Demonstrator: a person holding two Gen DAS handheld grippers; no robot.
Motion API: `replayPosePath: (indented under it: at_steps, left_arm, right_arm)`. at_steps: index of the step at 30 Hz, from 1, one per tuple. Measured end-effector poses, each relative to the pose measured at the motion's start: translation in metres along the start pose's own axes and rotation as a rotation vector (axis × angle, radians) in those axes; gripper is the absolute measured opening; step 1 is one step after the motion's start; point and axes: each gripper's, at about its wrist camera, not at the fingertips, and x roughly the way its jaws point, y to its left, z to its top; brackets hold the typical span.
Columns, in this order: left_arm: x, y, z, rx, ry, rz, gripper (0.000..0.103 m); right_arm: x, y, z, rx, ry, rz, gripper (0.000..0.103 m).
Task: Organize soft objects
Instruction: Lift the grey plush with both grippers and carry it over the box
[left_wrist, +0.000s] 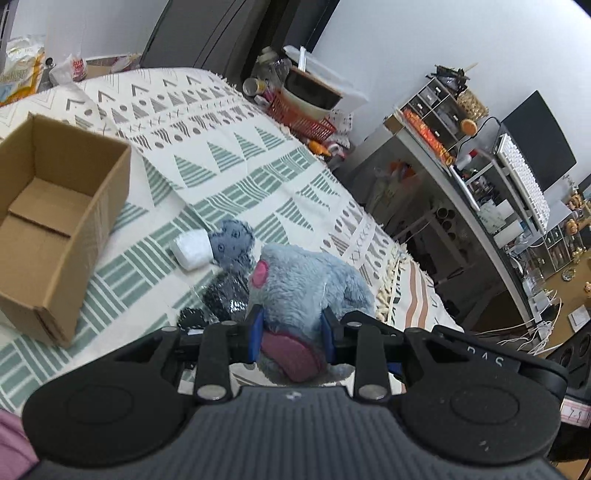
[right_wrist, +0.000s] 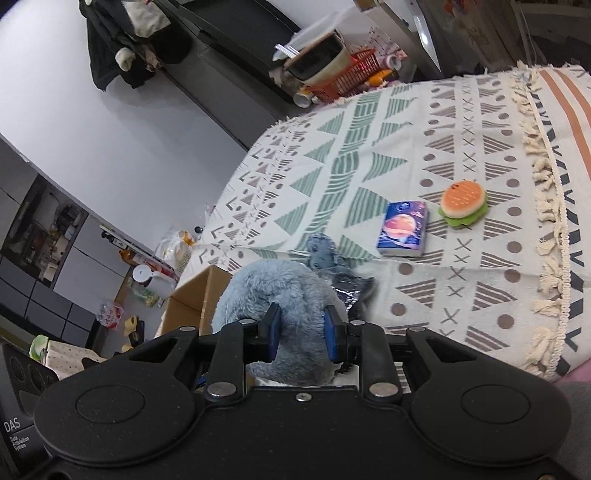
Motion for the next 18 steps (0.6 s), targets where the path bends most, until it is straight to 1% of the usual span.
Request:
replayPosePath:
  at_steps: [10,13,18]
  left_arm:
    - [-0.027,0.024,0.022,0.023,-0.039,-0.051,0.031]
    - [-0.037,0.034,0.029,0.043,-0.056,-0.070,0.031]
    - [-0.052,0.061,0.036,0.022,-0.087,-0.086,0.031]
  right_arm:
    - [-0.001,0.042,-0.007,-0.033,-0.038,0.007,0.024]
    - [0.000,0.058,-0.010,-0.072,-0.059,0.016,0.024]
    - [0.012,0.084,-0.017,-0.103,-0.061,0.018,0.024]
